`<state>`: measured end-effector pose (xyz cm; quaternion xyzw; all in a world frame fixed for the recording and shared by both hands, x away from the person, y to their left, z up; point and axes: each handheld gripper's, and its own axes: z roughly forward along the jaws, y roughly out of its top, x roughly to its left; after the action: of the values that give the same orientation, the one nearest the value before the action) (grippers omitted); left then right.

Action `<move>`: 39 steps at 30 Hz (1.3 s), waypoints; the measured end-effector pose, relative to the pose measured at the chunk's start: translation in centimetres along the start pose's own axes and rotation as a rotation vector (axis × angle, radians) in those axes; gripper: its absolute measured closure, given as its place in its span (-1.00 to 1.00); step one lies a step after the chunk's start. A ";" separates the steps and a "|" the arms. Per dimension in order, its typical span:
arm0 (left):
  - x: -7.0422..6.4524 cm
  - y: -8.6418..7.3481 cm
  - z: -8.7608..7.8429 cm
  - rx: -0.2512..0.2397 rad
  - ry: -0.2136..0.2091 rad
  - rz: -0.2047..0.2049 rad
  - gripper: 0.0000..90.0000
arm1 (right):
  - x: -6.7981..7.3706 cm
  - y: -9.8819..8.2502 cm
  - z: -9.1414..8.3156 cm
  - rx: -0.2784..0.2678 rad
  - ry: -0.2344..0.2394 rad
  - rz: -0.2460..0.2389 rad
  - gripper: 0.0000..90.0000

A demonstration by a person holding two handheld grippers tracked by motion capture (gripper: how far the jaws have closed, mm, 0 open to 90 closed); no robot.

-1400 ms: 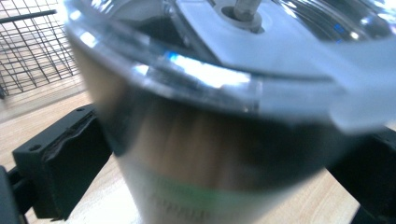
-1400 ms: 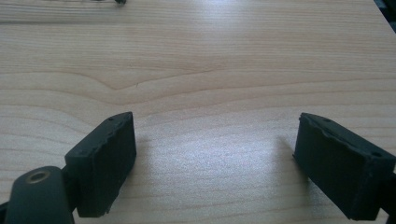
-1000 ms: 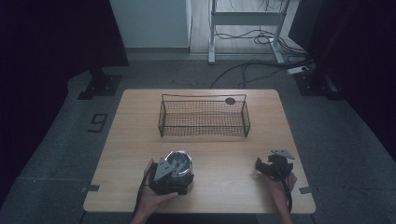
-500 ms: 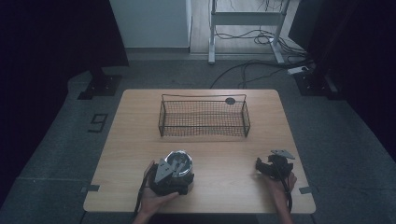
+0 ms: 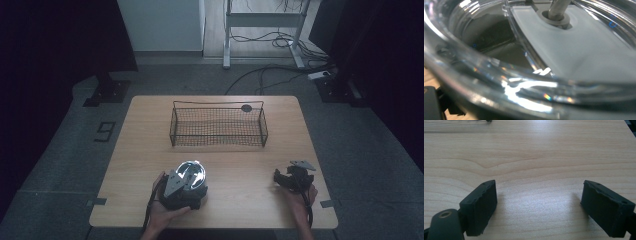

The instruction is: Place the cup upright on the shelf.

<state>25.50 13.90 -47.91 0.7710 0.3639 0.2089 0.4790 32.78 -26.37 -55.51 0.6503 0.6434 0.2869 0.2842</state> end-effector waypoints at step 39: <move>2.5 8.1 -0.9 -0.058 0.055 -0.048 -0.92 | 0.0 0.0 0.0 0.000 0.003 0.001 -0.70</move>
<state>29.49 14.10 -40.40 0.7418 0.3892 0.2290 0.4958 32.84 -26.34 -55.50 0.6501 0.6437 0.2877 0.2832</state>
